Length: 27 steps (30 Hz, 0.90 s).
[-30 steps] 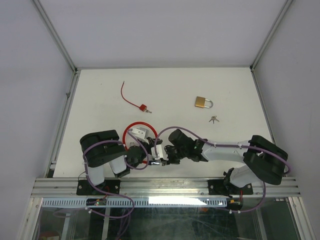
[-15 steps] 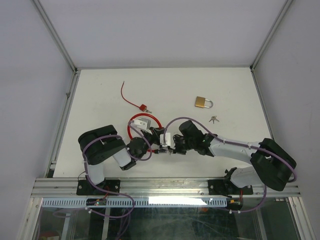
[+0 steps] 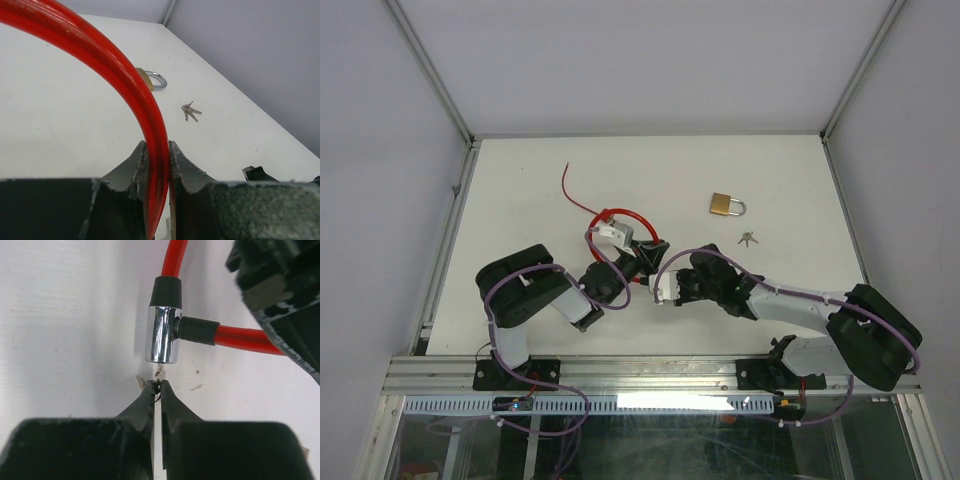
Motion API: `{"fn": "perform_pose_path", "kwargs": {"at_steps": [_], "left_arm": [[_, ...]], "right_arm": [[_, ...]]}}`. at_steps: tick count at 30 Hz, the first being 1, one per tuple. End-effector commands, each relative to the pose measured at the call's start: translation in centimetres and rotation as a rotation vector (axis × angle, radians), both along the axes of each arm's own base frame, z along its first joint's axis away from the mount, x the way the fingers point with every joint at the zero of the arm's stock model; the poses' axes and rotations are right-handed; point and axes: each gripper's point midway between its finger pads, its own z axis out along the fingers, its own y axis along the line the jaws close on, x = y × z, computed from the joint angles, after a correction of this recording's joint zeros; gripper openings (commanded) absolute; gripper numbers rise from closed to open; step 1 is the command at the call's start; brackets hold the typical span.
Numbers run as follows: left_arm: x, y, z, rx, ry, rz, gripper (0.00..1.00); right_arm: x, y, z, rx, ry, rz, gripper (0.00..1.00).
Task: Lock with the key
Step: Lock the lock.
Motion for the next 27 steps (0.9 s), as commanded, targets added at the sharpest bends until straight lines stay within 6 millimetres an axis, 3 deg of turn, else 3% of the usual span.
{"fn": "perform_pose_path", "kwargs": {"at_steps": [1, 6, 12, 27], "left_arm": [[-1.9, -2.1, 3.8, -0.103, -0.111, -0.149, 0.00], [-1.9, -2.0, 2.8, -0.076, -0.135, -0.163, 0.00], [-2.6, -1.9, 1.8, -0.067, -0.158, -0.195, 0.00], [-4.8, -1.7, 0.3, 0.029, -0.206, -0.246, 0.00]], "right_arm": [[5.4, 0.7, 5.5, 0.065, -0.376, -0.031, 0.00], [4.9, 0.9, 3.9, 0.050, -0.436, 0.010, 0.00], [5.3, 1.0, 3.5, -0.058, -0.655, 0.116, 0.00], [2.8, 0.9, 2.6, -0.025, -0.864, 0.261, 0.00]]}}
